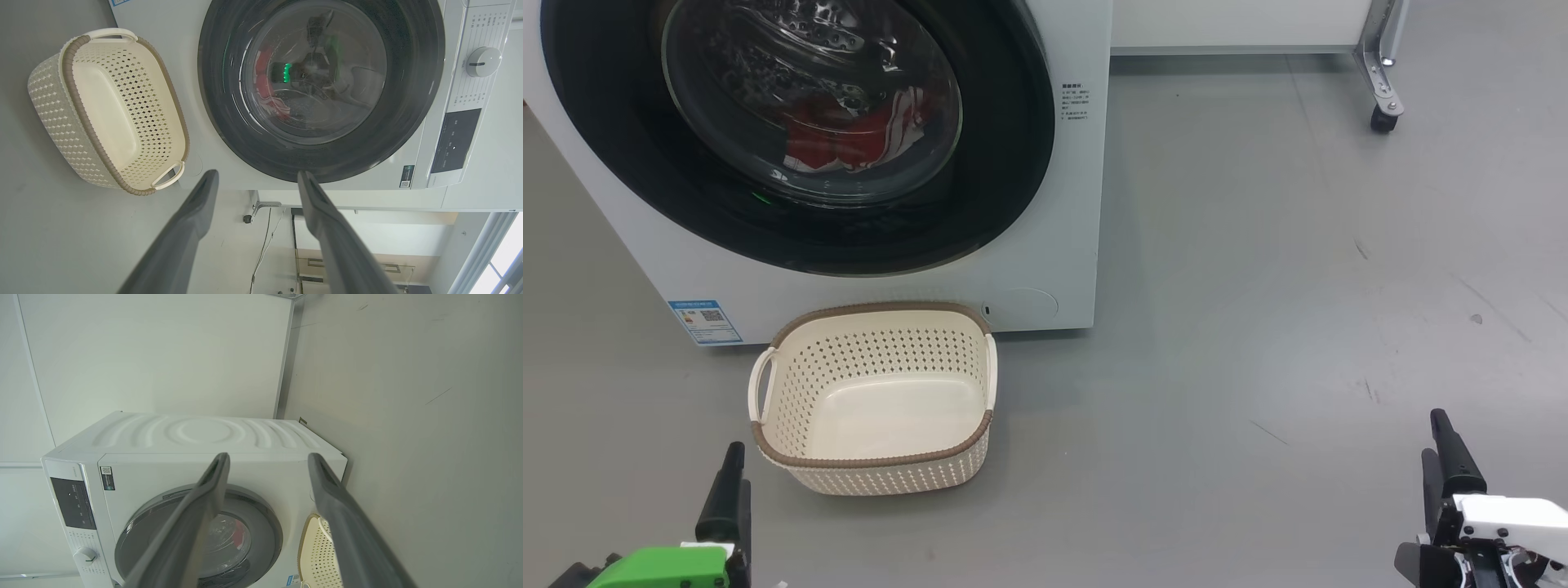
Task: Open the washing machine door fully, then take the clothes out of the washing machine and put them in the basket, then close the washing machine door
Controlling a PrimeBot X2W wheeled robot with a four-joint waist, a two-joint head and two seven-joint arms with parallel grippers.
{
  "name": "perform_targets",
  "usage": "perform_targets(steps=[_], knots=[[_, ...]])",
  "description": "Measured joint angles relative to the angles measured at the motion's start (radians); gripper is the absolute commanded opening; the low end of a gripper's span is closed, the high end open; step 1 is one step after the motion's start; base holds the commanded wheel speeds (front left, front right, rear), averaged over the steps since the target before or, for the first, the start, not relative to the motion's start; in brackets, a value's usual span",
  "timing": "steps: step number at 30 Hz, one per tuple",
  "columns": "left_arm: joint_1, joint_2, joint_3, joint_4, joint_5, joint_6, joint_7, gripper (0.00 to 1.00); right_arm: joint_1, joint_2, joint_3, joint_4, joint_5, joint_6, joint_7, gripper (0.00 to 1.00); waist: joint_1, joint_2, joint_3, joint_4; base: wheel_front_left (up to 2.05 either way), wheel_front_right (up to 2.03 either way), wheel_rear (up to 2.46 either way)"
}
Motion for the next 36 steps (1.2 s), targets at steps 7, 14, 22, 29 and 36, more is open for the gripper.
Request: perform_targets(steps=[7, 14, 22, 29, 36], knots=[[0.000, 0.006, 0.002, -0.031, 0.016, 0.000, -0.030, 1.00, 0.000, -0.001, -0.003, -0.045, -0.051, 0.000, -0.024, 1.00, 0.0000, 0.0000, 0.000, 0.001, 0.00, 0.00, 0.00], [0.000, 0.020, -0.002, -0.060, 0.030, 0.000, -0.053, 1.00, 0.000, -0.002, 0.017, -0.095, -0.151, -0.010, -0.050, 1.00, 0.0000, 0.0000, 0.000, 0.004, 0.00, 0.00, 0.00], [-0.001, 0.053, -0.023, -0.106, 0.094, 0.000, -0.090, 1.00, 0.000, -0.007, 0.046, -0.164, -0.253, -0.028, -0.076, 1.00, 0.0000, 0.0000, 0.000, 0.010, 0.00, 0.00, 0.00], [-0.001, 0.072, -0.046, -0.131, 0.147, 0.000, -0.121, 1.00, 0.000, -0.009, 0.063, -0.219, -0.345, -0.063, -0.099, 1.00, 0.0000, 0.0000, 0.000, 0.014, 0.00, 0.00, 0.00], [-0.001, 0.100, -0.078, -0.156, 0.219, -0.001, -0.150, 1.00, 0.000, -0.013, 0.106, -0.263, -0.455, -0.091, -0.125, 1.00, 0.0000, 0.0000, 0.000, 0.015, 0.00, 0.00, 0.00]])
